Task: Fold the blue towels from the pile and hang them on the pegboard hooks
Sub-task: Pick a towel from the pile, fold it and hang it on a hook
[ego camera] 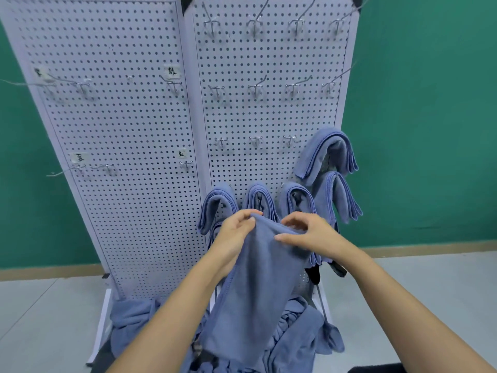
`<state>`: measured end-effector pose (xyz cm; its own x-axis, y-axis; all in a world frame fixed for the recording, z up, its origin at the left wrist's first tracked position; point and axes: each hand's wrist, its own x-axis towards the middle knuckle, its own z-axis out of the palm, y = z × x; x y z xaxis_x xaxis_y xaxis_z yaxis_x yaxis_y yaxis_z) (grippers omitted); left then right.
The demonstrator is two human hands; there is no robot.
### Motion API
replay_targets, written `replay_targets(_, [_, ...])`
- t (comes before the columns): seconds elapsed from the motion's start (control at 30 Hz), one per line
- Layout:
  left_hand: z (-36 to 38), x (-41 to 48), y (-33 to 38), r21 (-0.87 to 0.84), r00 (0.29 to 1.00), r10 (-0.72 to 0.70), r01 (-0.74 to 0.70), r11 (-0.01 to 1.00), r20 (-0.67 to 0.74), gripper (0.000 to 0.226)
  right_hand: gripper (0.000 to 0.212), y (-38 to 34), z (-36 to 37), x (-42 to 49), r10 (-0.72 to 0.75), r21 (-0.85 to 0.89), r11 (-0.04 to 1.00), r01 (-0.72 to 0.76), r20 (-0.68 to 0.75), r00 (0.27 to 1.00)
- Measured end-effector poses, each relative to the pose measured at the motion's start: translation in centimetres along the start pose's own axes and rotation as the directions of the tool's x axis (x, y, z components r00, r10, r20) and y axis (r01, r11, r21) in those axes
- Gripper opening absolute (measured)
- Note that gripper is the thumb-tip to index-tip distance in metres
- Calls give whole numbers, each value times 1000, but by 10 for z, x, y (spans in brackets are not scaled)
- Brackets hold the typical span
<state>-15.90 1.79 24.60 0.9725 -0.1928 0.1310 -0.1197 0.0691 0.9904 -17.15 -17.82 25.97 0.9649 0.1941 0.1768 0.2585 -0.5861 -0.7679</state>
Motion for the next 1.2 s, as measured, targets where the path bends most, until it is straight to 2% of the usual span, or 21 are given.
replay_targets(0.1, [3, 8, 5, 24, 997, -6, 4, 1000, 76, 24, 24, -17, -1, 8, 1, -177, 984, 20, 123, 992])
replay_targets(0.13, [2, 10, 7, 4, 997, -8, 7, 1000, 75, 24, 32, -21, -2, 11, 1, -200, 979, 27, 136, 991])
replay_targets(0.2, [0, 14, 12, -57, 999, -26, 27, 998, 20, 21, 42, -29, -3, 16, -43, -190, 980, 64, 112, 993])
replay_targets(0.33, [-7, 16, 1, -131, 987, -103, 86, 988, -126, 16, 42, -51, -5, 27, -115, -181, 976, 122, 46, 992])
replay_targets(0.47, [-9, 3, -39, -224, 937, -281, 234, 946, -208, 20, 46, -76, -20, 30, -114, -54, 992, 114, 6, 994])
replay_targets(0.57, [-6, -13, -69, -356, 857, -493, 419, 835, -149, 17, 37, -92, -39, 30, -92, 98, 991, 94, -29, 995])
replay_targets(0.63, [-2, -17, -86, -453, 798, -602, 535, 713, -7, 38, 34, -103, -53, 30, -89, 211, 972, 102, -70, 994])
replay_targets(0.73, [-2, -31, -88, -597, 715, -667, 633, 492, 209, 54, 26, -111, -74, 29, -79, 339, 930, 141, -190, 979])
replay_targets(0.8, [-8, -35, -81, -669, 738, -626, 600, 440, 251, 48, 19, -102, -86, 27, -42, 393, 907, 152, -273, 961])
replay_targets(0.87, [-19, -31, -70, -692, 778, -598, 540, 478, 194, 34, 19, -81, -96, 26, 34, 438, 891, 115, -317, 948])
replay_targets(0.93, [-36, -24, -54, -680, 807, -583, 480, 554, 96, 25, 27, -49, -101, 24, 175, 478, 878, -8, -305, 936])
replay_targets(1.0, [-58, -14, -40, -644, 832, -554, 439, 626, 28, 24, 34, -17, -98, 18, 345, 549, 814, -189, -196, 918])
replay_targets(1.07, [-78, -9, -27, -585, 848, -530, 421, 693, -18, 27, 35, 9, -88, 8, 465, 606, 711, -357, -24, 885])
replay_targets(1.2, [-103, -3, -14, -442, 853, -506, 408, 799, -126, 17, 27, 40, -64, -6, 466, 673, 574, -466, 199, 862])
